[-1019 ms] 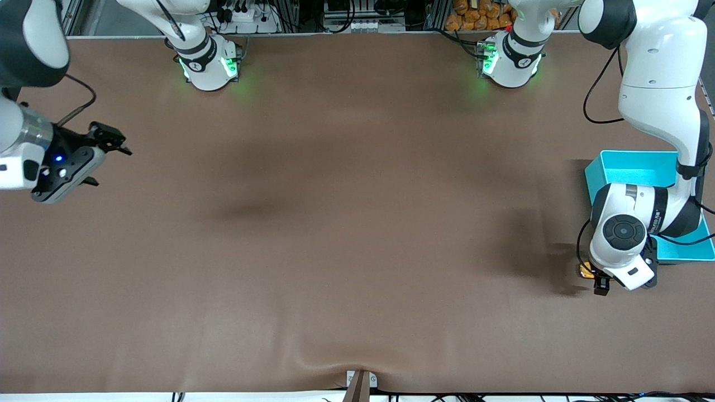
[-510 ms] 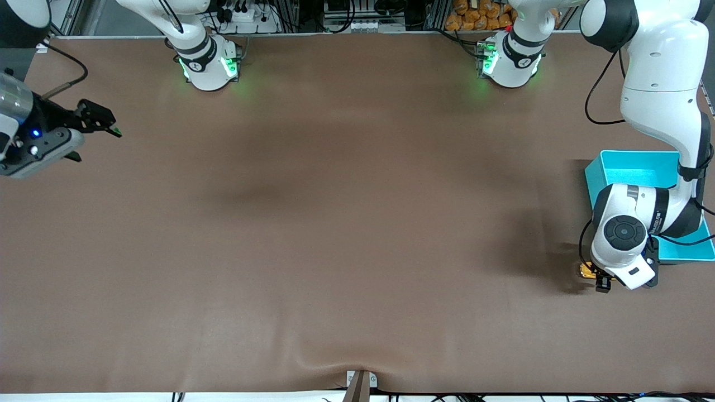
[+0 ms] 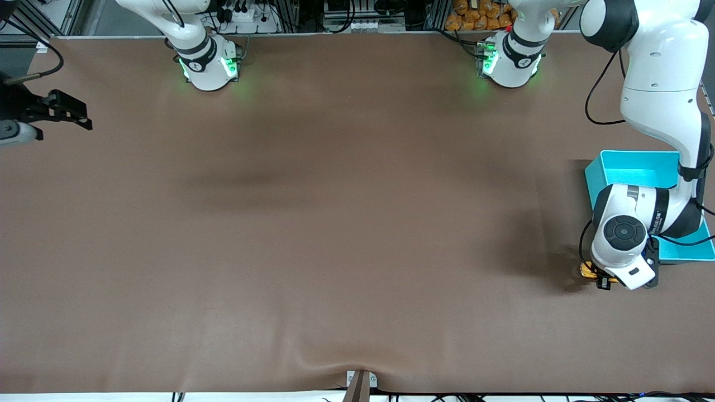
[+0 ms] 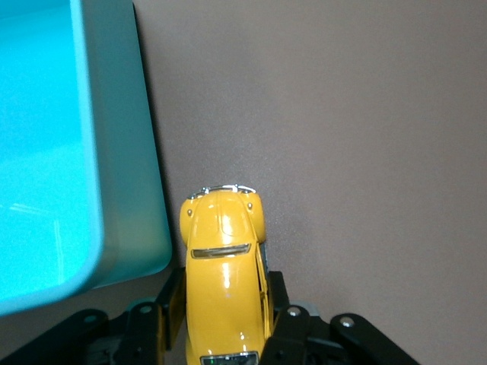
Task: Wind and store yellow beetle car
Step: 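Close the left gripper on the yellow car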
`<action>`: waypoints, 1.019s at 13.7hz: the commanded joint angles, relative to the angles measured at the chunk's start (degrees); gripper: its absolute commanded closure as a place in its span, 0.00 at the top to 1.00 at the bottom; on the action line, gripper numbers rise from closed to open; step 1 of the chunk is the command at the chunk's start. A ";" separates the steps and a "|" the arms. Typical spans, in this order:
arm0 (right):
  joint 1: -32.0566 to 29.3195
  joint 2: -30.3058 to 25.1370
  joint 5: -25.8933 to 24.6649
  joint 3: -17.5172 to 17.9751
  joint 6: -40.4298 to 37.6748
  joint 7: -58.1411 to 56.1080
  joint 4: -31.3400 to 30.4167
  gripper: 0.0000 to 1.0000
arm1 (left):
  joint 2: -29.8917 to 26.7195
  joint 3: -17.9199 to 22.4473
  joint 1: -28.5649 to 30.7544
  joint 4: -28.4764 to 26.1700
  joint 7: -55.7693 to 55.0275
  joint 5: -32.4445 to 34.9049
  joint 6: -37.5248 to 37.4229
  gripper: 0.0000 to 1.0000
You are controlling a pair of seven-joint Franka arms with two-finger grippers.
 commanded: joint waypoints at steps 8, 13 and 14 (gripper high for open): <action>2.90 -0.81 0.08 -4.89 -1.00 9.28 1.46 1.00 | -6.36 -2.03 -3.63 0.47 8.74 0.68 -7.72 0.13; 2.90 -0.02 0.08 -4.98 -0.91 9.37 4.00 1.00 | -14.70 -2.03 -3.03 -2.95 27.46 -0.20 -13.11 0.13; 2.90 0.07 -0.01 -4.89 -0.56 9.37 4.10 1.00 | -16.11 -2.03 -1.89 -4.18 30.63 -0.11 -13.11 0.13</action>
